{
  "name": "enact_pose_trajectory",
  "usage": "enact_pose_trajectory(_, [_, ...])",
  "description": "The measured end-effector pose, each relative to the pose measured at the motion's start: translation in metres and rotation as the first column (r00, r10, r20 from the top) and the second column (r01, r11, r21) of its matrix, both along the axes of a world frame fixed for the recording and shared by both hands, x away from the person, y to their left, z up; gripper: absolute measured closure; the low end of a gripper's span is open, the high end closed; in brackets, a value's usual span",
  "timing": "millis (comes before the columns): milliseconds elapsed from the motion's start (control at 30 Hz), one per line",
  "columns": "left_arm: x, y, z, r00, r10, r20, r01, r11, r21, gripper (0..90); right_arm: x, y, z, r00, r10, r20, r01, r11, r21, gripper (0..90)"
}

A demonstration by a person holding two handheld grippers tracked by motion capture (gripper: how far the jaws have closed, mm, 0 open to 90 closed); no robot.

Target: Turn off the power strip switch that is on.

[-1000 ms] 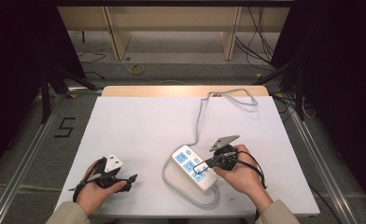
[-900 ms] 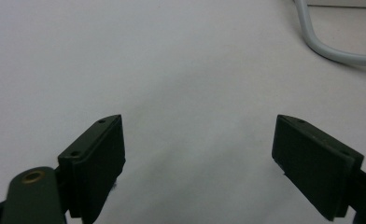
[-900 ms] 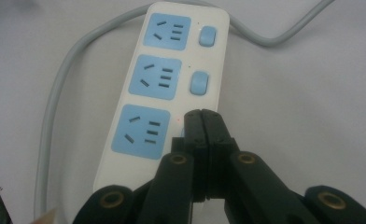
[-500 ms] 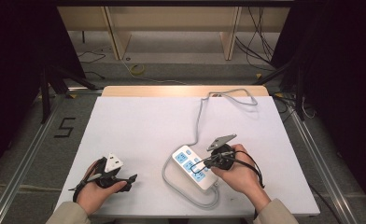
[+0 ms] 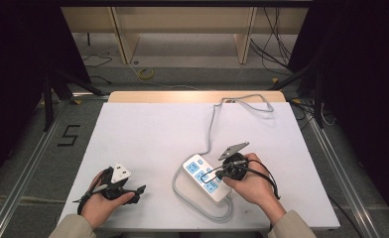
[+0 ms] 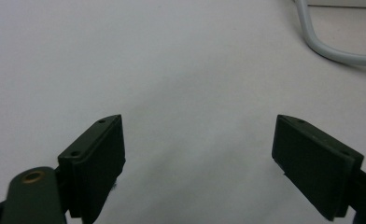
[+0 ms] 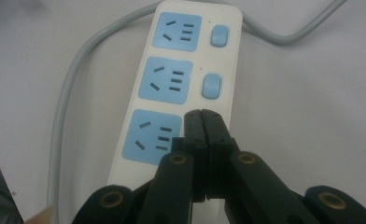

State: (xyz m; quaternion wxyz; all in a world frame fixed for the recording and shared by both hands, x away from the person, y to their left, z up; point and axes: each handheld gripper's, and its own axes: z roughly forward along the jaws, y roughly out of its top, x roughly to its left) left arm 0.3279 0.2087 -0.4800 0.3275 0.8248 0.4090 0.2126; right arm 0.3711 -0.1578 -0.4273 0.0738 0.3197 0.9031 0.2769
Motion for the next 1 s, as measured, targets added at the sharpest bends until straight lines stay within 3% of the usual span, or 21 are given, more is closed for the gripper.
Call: enact_pose_trajectory(1000, [-0.0001,-0.0001,0.0,1.0,-0.001,-0.001,0.001,1.0,0.001,16.9,0.0057,0.0086,-0.0071,0.999,-0.017,-0.041,0.015,0.998,-0.055,90.0])
